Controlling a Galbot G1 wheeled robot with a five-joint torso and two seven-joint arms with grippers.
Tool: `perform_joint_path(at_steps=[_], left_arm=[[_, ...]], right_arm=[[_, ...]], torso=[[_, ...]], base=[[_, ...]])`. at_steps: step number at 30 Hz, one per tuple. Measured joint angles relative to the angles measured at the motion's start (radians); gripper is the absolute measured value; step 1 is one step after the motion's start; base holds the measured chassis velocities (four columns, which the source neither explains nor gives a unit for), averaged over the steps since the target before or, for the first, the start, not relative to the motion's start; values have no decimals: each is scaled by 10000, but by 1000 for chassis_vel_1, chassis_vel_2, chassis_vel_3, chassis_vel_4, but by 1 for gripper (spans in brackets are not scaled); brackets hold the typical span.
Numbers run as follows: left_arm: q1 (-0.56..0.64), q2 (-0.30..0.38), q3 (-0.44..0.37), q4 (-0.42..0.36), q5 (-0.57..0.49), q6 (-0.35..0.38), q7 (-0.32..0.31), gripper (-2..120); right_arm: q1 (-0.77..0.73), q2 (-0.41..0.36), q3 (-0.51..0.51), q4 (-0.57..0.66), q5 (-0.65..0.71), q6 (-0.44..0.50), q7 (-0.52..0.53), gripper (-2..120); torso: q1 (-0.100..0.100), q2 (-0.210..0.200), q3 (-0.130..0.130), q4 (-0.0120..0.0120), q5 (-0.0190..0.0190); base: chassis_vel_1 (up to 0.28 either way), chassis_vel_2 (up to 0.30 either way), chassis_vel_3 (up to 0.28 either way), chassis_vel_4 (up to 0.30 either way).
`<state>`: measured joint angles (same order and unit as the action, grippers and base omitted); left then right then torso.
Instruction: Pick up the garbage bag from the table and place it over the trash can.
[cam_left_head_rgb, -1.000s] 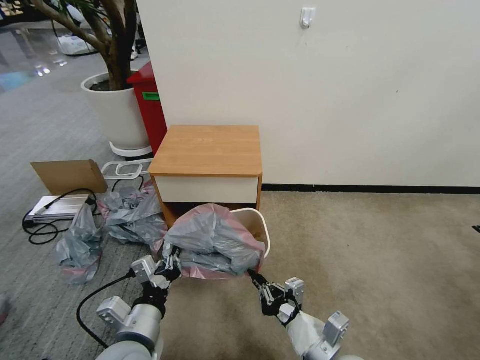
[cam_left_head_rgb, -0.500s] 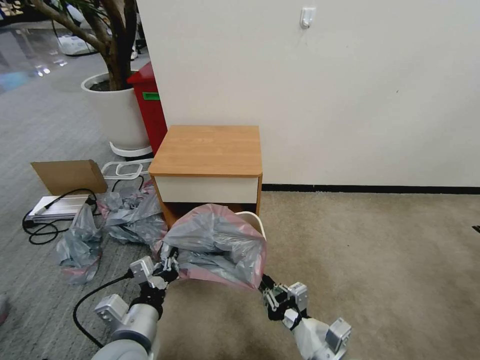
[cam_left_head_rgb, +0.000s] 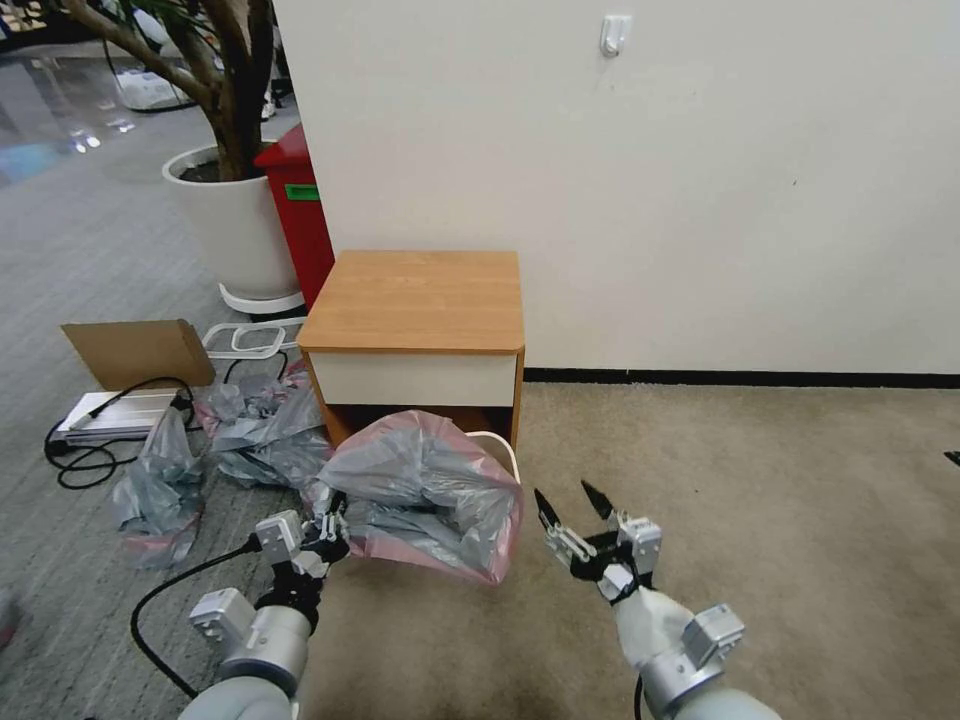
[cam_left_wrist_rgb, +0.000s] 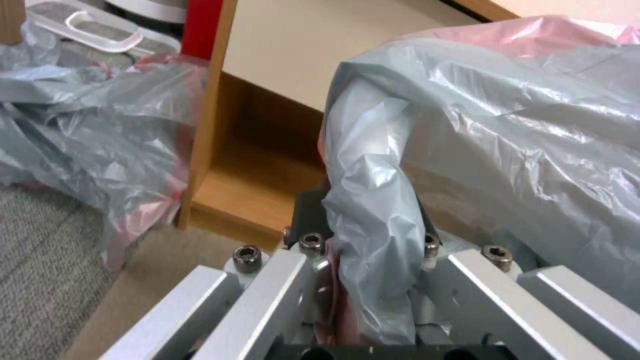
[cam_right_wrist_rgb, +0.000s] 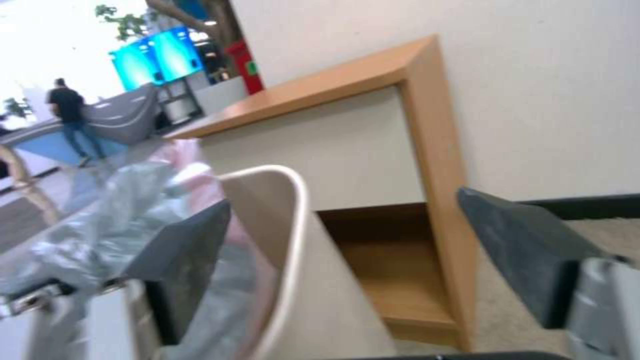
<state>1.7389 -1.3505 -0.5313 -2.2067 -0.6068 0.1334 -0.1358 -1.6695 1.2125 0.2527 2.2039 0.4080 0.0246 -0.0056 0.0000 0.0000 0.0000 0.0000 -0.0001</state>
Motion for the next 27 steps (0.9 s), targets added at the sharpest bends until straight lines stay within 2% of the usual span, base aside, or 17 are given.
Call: perform_joint_path(at_steps=[3, 10, 15, 19, 22, 23, 25, 27], left_arm=[[10, 5, 4, 4, 39, -31, 39, 7], [46, -10, 90, 2, 83, -51, 103, 7], [120, -53, 184, -65, 103, -52, 142, 7], [131, -87, 212, -94, 107, -53, 153, 7], [144, -105, 219, -95, 112, -53, 155, 7], [159, -112, 219, -95, 113, -53, 155, 7], [167, -119, 220, -95, 113, -53, 155, 7], [177, -138, 222, -95, 113, -52, 155, 7]], right_arm=[[1, 2, -80, 33, 14, 0, -288, 97], [221, -12, -232, -327, -251, 33, -977, 96], [587, -42, -252, -854, -494, 84, -1098, 86], [693, 26, -247, -1084, -775, 238, -1110, 83], [712, 98, -263, -1144, -876, 304, -1124, 75], [712, 144, -279, -1174, -918, 325, -1130, 68], [714, 174, -287, -1185, -965, 351, -1132, 65], [721, 234, -289, -1206, -1177, 487, -1132, 54]], torso=[[0, 0, 0, 0, 0], [0, 0, 0, 0, 1], [0, 0, 0, 0, 0], [0, 0, 0, 0, 1], [0, 0, 0, 0, 0], [0, 0, 0, 0, 1], [0, 0, 0, 0, 1], [0, 0, 0, 0, 1]], base=[[0, 0, 0, 0], [0, 0, 0, 0], [0, 0, 0, 0], [0, 0, 0, 0], [0, 0, 0, 0], [0, 0, 0, 0], [0, 0, 0, 0], [0, 0, 0, 0]])
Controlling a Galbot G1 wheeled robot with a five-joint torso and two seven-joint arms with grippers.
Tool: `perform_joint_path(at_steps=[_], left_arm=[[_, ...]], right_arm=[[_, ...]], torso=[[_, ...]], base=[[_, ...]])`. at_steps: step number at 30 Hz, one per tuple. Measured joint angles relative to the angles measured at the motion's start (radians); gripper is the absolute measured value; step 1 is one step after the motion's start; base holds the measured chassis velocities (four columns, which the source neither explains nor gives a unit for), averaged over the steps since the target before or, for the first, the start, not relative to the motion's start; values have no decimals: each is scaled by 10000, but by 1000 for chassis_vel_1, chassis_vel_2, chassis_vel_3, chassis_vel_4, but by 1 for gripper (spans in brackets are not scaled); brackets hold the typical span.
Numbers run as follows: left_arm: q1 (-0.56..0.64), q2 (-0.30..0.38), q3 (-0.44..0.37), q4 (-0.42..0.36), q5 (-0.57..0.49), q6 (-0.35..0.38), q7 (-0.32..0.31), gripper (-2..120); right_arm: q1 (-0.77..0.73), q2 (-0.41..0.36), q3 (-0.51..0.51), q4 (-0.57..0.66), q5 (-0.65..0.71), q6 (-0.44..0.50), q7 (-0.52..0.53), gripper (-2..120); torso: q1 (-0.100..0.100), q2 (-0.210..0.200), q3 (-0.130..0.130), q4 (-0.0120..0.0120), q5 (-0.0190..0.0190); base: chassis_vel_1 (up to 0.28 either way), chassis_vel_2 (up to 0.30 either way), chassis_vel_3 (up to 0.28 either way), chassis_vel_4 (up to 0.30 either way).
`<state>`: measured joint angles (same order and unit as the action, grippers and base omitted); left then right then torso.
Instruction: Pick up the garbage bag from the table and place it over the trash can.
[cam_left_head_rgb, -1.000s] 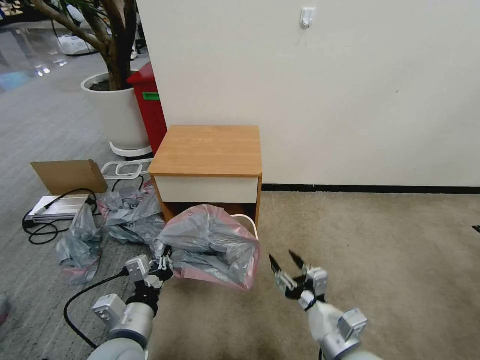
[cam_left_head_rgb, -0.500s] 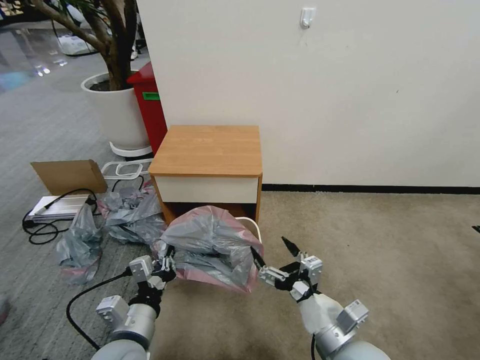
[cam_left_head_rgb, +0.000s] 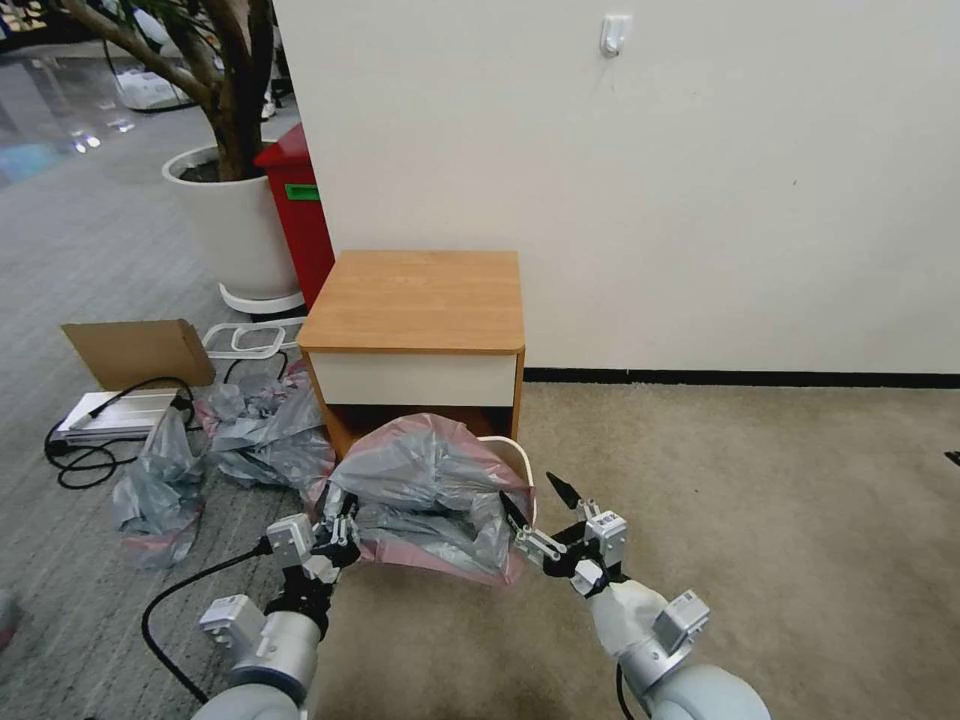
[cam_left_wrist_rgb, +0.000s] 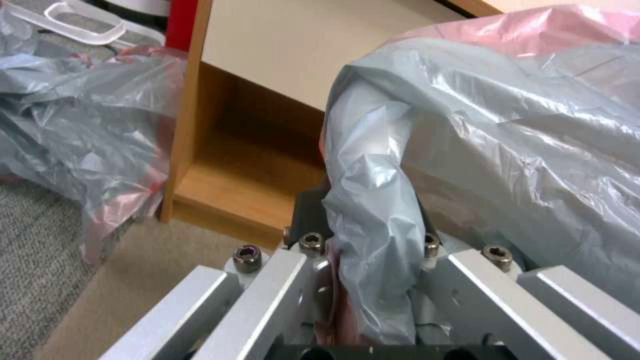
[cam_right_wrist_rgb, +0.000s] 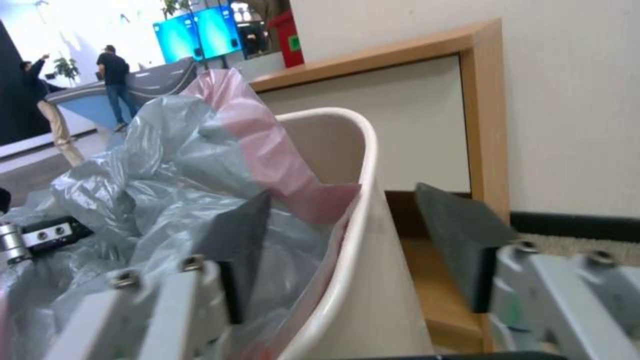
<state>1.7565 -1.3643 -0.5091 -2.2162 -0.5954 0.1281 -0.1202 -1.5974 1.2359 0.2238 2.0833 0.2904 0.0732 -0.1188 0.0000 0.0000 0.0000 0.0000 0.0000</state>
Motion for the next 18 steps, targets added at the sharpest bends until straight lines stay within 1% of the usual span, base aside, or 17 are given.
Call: perform_joint_path(at_steps=[1, 2, 3, 7, 8, 11, 12, 13, 14, 15, 16, 17, 18], left_arm=[[7, -7, 0, 2, 0, -1, 0, 7], [11, -13, 1, 10, 0, -1, 0, 7], [11, -13, 1, 10, 0, -1, 0, 7], [3, -44, 15, 59, 0, 0, -9, 7], [3, -44, 15, 59, 0, 0, -9, 7], [-19, -64, 28, 98, -1, 3, -25, 7], [-22, -65, 32, 100, -1, 4, -29, 7], [-22, -65, 32, 100, -1, 4, -29, 7], [-25, -64, 34, 100, -2, 5, -30, 7], [-28, -59, 32, 100, -2, 4, -30, 7], [-28, -59, 32, 100, -2, 4, -30, 7], [-28, -48, 27, 100, -2, 4, -30, 7], [-27, -24, 13, 100, 1, 2, -27, 7]], right_arm=[[-1, 28, 5, -5, -205, 115, 0, 49], [-8, 49, 17, -5, -373, 225, 2, 46], [-8, 49, 17, -5, -373, 225, 2, 46], [-74, 175, 84, -2, -1275, 873, 31, 28], [-74, 175, 84, -2, -1275, 873, 31, 28], [-116, 239, 103, 29, -1753, 1177, 42, 15], [-131, 245, 100, 45, -1886, 1247, 38, 8], [-131, 245, 100, 45, -1886, 1247, 38, 8], [-131, 247, 92, 66, -1906, 1264, 37, 4], [-128, 241, 89, 73, -1904, 1265, 36, 7], [-128, 241, 89, 73, -1904, 1265, 36, 7], [-125, 220, 89, 83, -1865, 1262, 35, 10], [-122, 128, 92, 130, -1682, 1133, 21, 16]], torso=[[1, 0, 0, 0, 0], [0, 0, 0, 0, 0], [0, 0, 0, 0, 0], [0, 0, 0, 0, 0], [0, 0, 0, 0, 0], [0, 0, 0, 0, -1], [0, 0, 0, 0, -1], [0, 0, 0, 0, -1], [0, 0, 0, 0, -1], [1, 0, 0, 0, -1], [1, 0, 0, 0, -1], [1, 0, 0, 0, -1], [0, 0, 0, 0, 0]], base=[[0, 0, 0, 0], [0, 0, 0, 0], [0, 0, 0, 0], [0, 0, 0, 0], [0, 0, 0, 0], [0, 0, 0, 0], [0, 0, 0, 0], [0, 0, 0, 0], [0, 0, 0, 0], [0, 0, 0, 0], [0, 0, 0, 0], [0, 0, 0, 0], [0, 0, 0, 0]])
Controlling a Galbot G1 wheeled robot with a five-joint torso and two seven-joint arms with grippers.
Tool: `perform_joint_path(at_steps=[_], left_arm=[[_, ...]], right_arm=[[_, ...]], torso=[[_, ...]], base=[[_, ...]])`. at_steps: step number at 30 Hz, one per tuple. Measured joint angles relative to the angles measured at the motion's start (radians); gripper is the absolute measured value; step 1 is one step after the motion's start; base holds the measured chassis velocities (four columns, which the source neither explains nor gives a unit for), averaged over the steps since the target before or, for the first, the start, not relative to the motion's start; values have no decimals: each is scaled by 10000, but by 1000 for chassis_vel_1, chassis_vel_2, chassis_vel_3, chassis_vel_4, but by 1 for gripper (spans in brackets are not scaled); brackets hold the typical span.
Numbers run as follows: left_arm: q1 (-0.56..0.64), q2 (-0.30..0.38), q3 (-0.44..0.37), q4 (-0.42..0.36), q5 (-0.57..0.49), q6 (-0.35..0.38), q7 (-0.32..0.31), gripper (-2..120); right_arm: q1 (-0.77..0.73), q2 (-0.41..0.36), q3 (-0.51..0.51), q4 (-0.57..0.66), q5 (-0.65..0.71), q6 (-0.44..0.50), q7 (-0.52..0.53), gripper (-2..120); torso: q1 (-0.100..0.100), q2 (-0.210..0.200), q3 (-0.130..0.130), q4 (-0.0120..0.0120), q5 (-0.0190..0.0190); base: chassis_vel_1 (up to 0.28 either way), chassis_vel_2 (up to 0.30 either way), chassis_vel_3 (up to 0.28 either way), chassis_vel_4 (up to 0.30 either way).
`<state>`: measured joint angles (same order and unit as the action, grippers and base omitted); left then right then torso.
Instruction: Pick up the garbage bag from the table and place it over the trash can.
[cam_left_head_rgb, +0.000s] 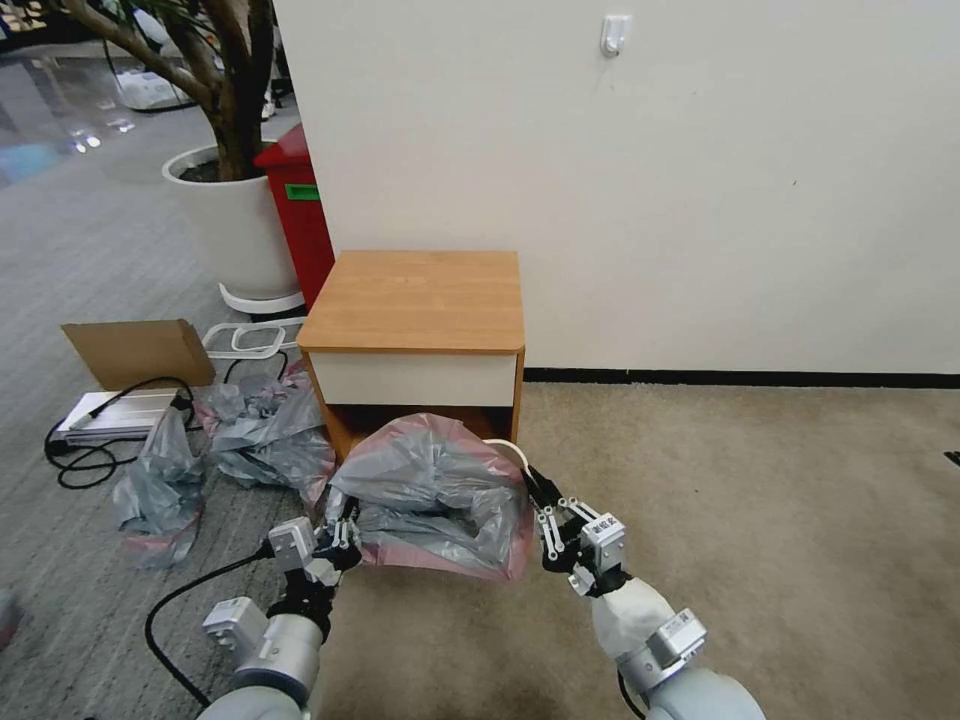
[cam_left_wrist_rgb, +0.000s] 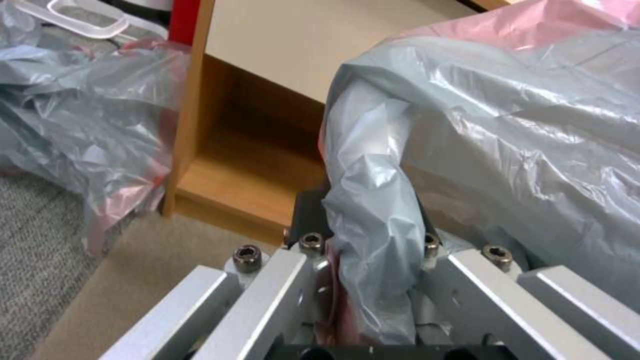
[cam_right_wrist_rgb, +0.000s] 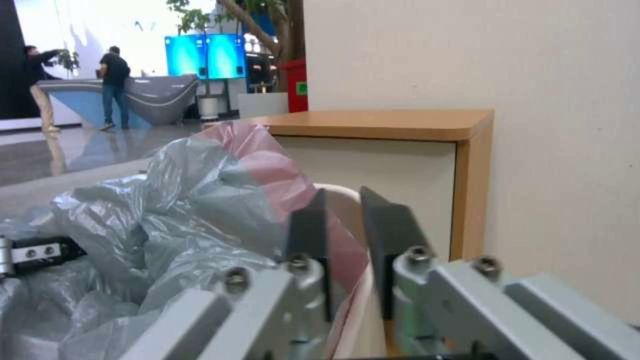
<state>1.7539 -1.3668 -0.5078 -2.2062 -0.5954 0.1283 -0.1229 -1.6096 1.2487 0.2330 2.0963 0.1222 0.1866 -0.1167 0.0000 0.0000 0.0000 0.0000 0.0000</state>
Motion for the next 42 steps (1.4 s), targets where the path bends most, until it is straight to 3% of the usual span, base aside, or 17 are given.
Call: perform_joint_path(at_steps=[7, 11, 14, 17, 26, 42], left_arm=[[6, 61, -70, 26, 403, -240, 247, 7], [-4, 64, -70, 63, 611, -335, 370, 7], [-18, 71, -70, 156, 1062, -542, 611, 7], [-17, 71, -71, 216, 1330, -676, 776, 7], [1, 22, -97, 431, 1911, -1205, 1381, 7], [17, -73, -69, 465, 1974, -1557, 1901, 7]], right_arm=[[13, -871, 267, 378, 826, -1001, -313, 43], [67, -1262, 323, 443, 1003, -1160, -437, 53], [302, -1870, 384, 459, 959, -1180, -737, 68], [559, -2353, 384, 546, 986, -1238, -1052, 72], [1151, -3706, 312, 714, 2192, -1812, -2069, 72], [1428, -4484, 132, 599, 3143, -2156, -2480, 72]], torso=[[0, 0, 0, 0, 0], [0, 0, 0, -1, 0], [0, 0, 0, -1, 1], [0, 0, 0, 1, 1], [0, 0, 0, 0, 0], [0, 0, 0, 0, 0]], base=[[0, 0, 0, 0], [0, 0, 0, 0], [0, 0, 0, 0], [0, 0, 0, 0], [0, 0, 0, 0], [0, 0, 0, 0]])
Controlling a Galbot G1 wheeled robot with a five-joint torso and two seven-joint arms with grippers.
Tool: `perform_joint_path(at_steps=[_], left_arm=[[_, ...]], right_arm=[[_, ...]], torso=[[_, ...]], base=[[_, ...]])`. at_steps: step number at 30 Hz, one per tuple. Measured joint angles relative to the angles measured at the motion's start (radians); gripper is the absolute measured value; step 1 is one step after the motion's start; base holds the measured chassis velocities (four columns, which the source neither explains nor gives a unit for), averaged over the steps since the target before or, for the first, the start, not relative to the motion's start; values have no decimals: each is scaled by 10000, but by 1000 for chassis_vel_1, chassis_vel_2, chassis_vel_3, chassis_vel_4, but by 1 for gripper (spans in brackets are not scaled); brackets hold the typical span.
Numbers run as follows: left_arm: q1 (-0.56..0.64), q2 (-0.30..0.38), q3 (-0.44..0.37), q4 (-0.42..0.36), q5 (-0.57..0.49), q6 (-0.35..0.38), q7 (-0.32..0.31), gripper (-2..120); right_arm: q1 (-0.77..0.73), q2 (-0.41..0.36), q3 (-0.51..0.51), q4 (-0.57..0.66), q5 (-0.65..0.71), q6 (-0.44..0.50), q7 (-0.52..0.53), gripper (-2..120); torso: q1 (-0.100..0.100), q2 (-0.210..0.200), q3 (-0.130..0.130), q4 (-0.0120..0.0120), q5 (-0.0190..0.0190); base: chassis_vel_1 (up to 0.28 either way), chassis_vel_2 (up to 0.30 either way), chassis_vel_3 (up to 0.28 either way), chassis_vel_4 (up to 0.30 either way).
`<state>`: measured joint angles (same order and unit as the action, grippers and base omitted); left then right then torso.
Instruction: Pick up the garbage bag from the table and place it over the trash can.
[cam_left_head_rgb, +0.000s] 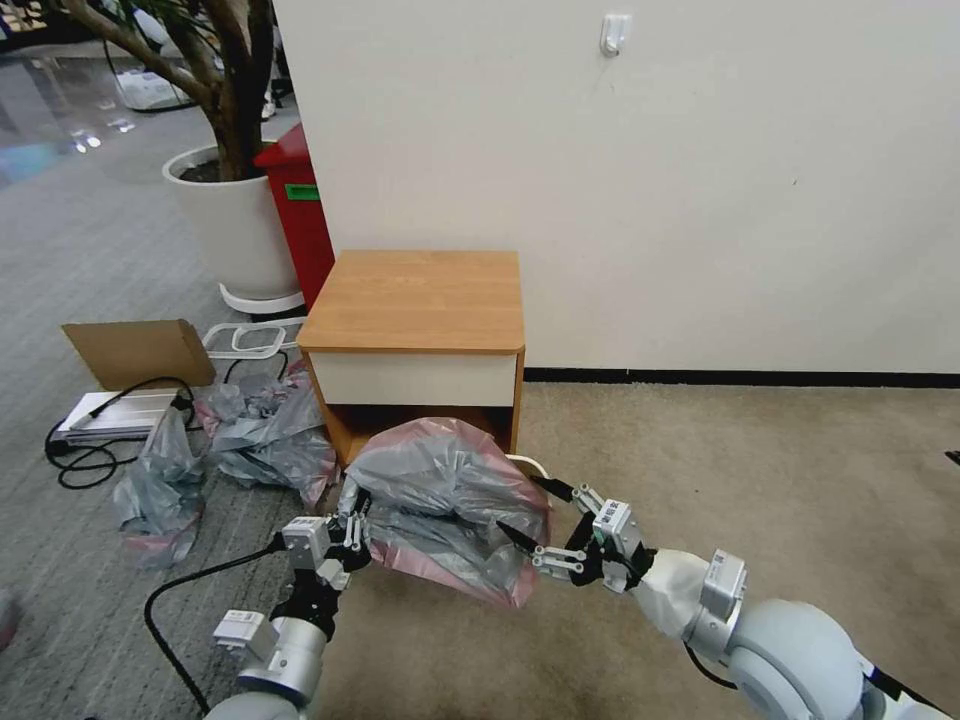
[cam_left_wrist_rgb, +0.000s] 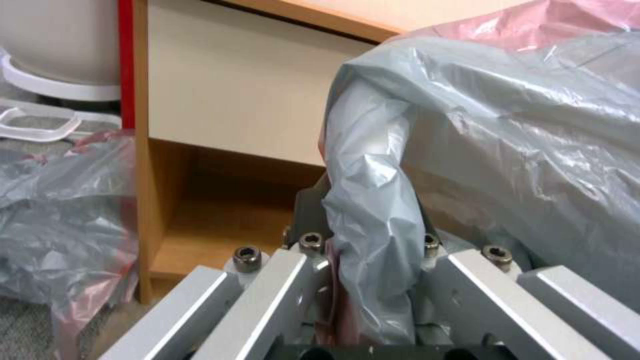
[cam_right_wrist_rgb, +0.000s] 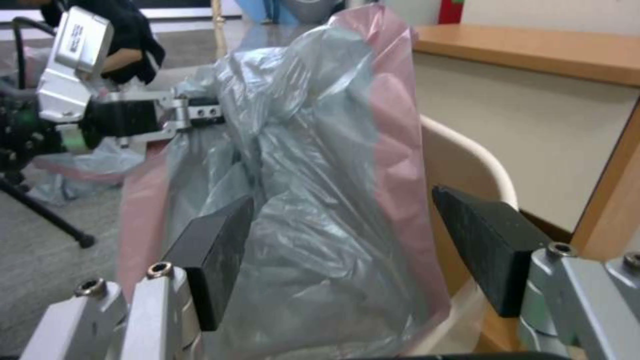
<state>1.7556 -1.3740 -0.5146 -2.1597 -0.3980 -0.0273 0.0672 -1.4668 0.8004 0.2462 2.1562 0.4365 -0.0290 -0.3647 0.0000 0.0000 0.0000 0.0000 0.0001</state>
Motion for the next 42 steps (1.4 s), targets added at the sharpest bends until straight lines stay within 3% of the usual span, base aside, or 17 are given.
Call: perform_joint_path(at_steps=[12, 20, 26, 29, 38, 42], left_arm=[[80, -30, 39, 0, 0, -196, 350, 7], [90, -34, 58, -22, -21, -279, 455, 7], [89, -27, 59, -21, -35, -283, 456, 7], [78, -23, 59, 6, -55, -284, 456, 7], [66, -15, 94, 78, -78, -290, 439, 7], [76, -19, 126, 58, -92, -292, 432, 7]], right_arm=[[114, -866, -23, 60, 1711, -509, -12, 72], [125, -1011, -78, 23, 2491, -635, 21, 71], [92, -1016, -81, 27, 2722, -644, 13, 54], [37, -1004, -92, 54, 2993, -642, -22, 37], [-160, -860, -104, 68, 3413, -589, -65, 8], [-208, -712, -129, 14, 3373, -545, 9, 6]], torso=[[0, 0, 0, 0, -1], [0, 0, 0, 0, -1], [0, 0, 0, 0, -1], [0, 0, 0, -1, -1], [1, 0, 0, 0, -1], [1, 0, 0, 0, -1]], base=[[0, 0, 0, 0], [0, 0, 0, 0], [0, 0, 0, 0], [0, 0, 0, 0], [0, 0, 0, 0], [0, 0, 0, 0]])
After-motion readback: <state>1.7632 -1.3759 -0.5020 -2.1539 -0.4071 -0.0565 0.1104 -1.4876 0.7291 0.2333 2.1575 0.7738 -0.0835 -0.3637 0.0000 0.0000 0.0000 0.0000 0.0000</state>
